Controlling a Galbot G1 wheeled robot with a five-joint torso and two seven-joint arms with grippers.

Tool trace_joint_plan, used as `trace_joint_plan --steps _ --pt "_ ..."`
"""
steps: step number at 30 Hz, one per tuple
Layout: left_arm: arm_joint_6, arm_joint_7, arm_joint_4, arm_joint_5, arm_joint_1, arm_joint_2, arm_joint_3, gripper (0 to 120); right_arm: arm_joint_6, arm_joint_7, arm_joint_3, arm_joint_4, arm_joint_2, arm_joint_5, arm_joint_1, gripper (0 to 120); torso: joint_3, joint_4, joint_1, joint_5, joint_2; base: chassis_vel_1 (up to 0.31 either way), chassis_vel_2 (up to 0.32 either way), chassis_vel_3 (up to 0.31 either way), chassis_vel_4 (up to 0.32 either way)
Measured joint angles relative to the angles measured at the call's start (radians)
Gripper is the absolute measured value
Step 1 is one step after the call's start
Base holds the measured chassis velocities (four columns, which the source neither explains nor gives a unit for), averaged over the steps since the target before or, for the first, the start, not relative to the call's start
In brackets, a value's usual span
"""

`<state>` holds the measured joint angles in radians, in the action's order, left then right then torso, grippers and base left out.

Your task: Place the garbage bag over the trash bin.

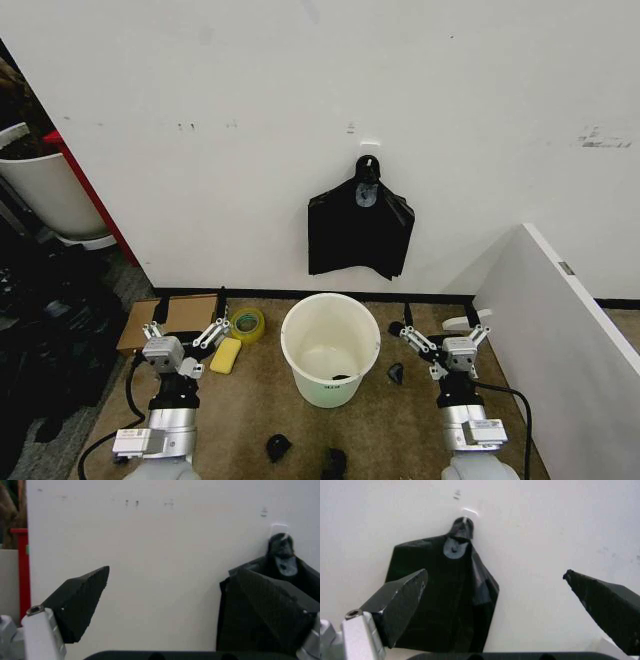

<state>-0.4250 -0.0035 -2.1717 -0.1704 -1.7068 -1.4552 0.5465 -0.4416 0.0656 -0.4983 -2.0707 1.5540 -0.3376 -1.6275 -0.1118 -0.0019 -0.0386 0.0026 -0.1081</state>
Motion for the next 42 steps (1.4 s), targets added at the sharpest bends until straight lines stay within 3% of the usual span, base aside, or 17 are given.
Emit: trace_joint_plan --steps 5,11,17,28,37,42 --pt "-0.059 0.036 0.048 0.009 0.002 -0.01 0.005 100 0.047 0.005 0.031 0.003 -0.013 0.068 0.017 100 0.0 0.0 0.0 0.0 0.0 0.0 0.0 0.0 0.0" --pt "-0.063 0.044 0.079 0.009 0.005 -0.036 -0.015 100 0.105 0.013 0.038 -0.009 -0.036 0.098 0.041 100 0.0 0.0 0.0 0.0 0.0 0.0 0.0 0.0 0.0" --pt "-0.039 0.065 0.083 0.01 0.004 -0.037 -0.027 100 0.039 0.024 0.006 0.022 -0.07 -0.031 0.107 100 0.0 0.0 0.0 0.0002 0.0 0.0 0.0 0.0 0.0" --pt "-0.058 0.095 0.081 0.06 -0.006 -0.133 -0.004 100 0.074 0.025 0.042 0.061 -0.12 0.219 0.119 100 0.0 -0.0001 0.0 0.0001 0.0 0.0 0.0 0.0 0.0" --pt "-0.085 0.081 0.036 0.052 -0.05 -0.122 -0.005 100 0.122 0.026 0.061 0.011 -0.127 0.309 0.118 100 0.0 0.0 0.0 0.0 0.0 0.0 0.0 0.0 0.0" --pt "-0.134 0.094 0.021 0.009 -0.063 -0.085 0.008 100 0.174 -0.021 0.071 0.02 -0.131 0.406 0.174 100 0.0 -0.0002 0.0 -0.0003 0.0 0.0 0.0 0.0 0.0"
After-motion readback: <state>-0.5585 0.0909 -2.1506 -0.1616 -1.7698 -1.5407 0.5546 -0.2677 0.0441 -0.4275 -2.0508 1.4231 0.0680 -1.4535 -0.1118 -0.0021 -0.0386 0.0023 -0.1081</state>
